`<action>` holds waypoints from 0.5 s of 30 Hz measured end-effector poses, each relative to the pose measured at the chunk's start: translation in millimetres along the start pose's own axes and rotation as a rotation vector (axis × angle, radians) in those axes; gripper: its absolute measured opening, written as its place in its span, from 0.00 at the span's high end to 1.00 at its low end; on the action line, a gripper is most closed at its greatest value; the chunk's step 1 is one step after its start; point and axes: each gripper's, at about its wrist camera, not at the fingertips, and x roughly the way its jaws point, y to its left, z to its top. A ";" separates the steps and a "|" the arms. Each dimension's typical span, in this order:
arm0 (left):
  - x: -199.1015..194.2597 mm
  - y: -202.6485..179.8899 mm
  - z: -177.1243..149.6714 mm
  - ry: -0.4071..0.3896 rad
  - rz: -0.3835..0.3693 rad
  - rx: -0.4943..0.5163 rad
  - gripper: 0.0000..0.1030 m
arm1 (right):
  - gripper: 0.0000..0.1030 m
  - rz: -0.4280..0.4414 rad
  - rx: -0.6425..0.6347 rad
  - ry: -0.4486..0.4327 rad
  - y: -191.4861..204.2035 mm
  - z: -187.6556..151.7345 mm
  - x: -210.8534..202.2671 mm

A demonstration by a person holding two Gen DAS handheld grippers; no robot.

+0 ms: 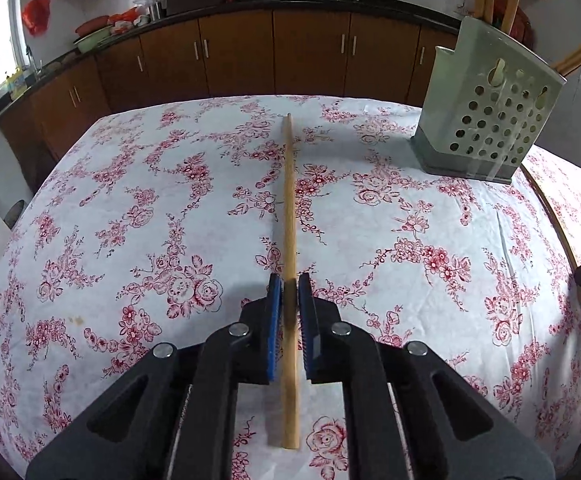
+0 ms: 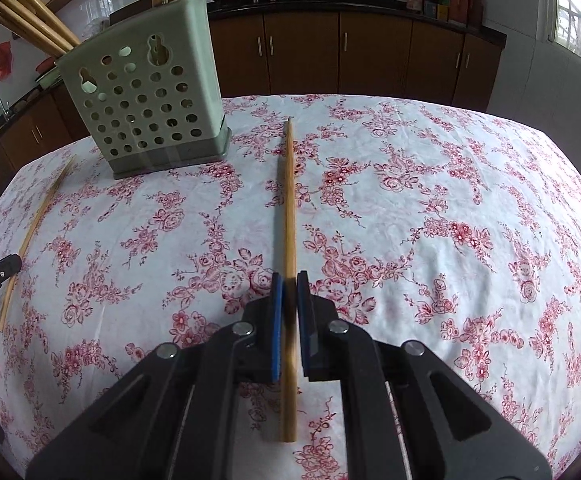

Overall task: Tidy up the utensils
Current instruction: 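Hold the grasped chopsticks on the cloth with both grippers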

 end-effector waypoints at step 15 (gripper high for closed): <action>0.1 0.4 1.0 0.001 -0.001 -0.001 0.89 | 0.89 -0.015 -0.012 -0.001 4.9 -3.6 -0.6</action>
